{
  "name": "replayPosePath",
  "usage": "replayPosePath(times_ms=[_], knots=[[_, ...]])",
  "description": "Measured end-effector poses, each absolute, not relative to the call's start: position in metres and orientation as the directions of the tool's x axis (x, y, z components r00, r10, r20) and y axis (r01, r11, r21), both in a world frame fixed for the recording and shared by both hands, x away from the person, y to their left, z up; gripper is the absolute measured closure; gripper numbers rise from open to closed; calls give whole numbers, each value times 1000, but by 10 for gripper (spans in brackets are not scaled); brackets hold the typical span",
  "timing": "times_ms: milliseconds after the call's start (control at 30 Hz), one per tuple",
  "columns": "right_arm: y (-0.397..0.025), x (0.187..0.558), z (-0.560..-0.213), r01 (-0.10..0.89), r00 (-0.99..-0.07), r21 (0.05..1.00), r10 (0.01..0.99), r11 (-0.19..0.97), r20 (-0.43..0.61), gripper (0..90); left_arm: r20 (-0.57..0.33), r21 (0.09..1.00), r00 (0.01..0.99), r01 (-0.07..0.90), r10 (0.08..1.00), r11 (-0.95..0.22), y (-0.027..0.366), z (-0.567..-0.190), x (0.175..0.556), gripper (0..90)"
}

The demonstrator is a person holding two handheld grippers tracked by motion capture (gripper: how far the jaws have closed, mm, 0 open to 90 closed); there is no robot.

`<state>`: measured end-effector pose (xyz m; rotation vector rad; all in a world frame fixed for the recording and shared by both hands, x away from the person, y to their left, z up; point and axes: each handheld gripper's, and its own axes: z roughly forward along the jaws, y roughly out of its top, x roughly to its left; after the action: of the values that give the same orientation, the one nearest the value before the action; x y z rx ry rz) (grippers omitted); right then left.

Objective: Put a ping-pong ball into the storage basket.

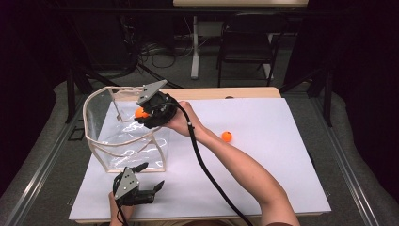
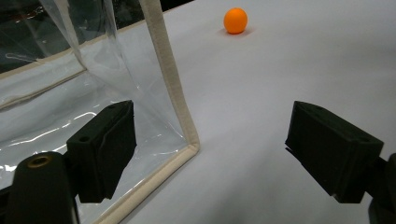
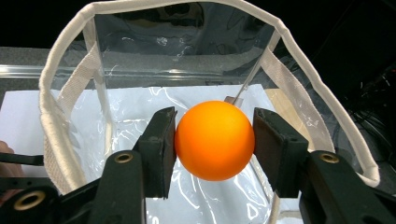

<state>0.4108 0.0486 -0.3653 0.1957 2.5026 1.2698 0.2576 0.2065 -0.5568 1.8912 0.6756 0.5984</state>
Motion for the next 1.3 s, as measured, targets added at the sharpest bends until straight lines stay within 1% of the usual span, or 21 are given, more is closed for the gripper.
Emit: replayPosePath(times_ms=[733, 1167, 1200, 1300], knots=[[48, 414, -371, 12, -948, 776, 255, 631, -193, 503, 108, 919, 724, 189, 681, -346, 206, -557, 258, 159], [47, 412, -373, 14, -947, 770, 255, 638, -195, 500, 111, 918, 727, 187, 678, -350, 206, -557, 258, 159], [47, 412, -373, 18, -947, 767, 257, 642, -193, 497, 111, 918, 728, 187, 677, -351, 206, -557, 258, 159], [46, 413, -373, 28, -947, 764, 262, 644, -187, 414, 110, 918, 727, 187, 677, -350, 205, -557, 258, 159]])
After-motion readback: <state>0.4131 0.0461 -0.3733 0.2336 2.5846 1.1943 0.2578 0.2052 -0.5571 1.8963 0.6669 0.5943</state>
